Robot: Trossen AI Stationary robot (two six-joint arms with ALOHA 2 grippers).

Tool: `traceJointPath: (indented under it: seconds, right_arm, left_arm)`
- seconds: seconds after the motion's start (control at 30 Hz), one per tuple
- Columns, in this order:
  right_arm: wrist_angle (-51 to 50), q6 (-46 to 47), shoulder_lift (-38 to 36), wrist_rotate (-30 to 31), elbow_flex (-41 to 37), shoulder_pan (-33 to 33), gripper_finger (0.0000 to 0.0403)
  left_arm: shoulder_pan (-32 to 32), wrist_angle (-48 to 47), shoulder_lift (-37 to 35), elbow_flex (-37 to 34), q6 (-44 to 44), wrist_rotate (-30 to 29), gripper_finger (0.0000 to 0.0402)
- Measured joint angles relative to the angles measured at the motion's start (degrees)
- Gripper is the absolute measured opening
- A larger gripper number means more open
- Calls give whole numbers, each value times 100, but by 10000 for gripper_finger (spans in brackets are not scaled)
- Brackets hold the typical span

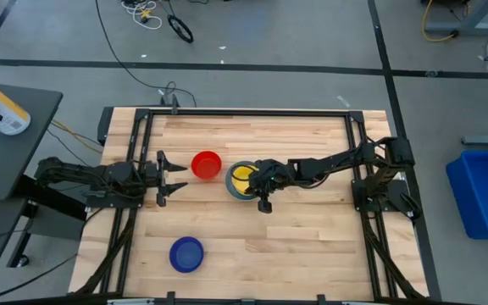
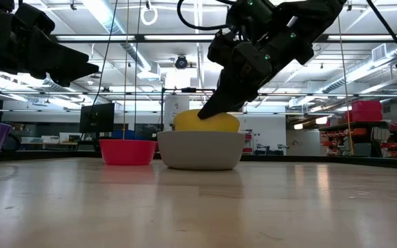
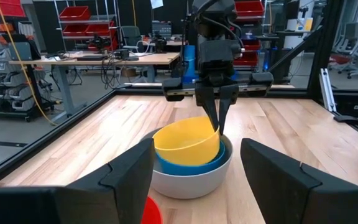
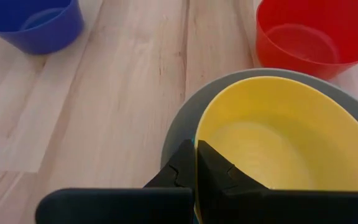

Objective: Nest bowls inside each other
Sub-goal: Stack the yellow bowl on the light blue bowl

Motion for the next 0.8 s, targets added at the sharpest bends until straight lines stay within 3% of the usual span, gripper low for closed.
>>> traceJointPath:
  seconds: [0.47,0.6,0.8]
  right_arm:
    - [80,-120,295,88,0,-5,12]
    - [160,-126,293,79,0,-5,61]
    - [173,-75,291,66,0,-88,167]
  left_arm:
    - [0,-7,1,0,2,-7,247]
    - [0,-7,0,0,2,-6,247]
    - [0,-11,0,0,2,-5,247]
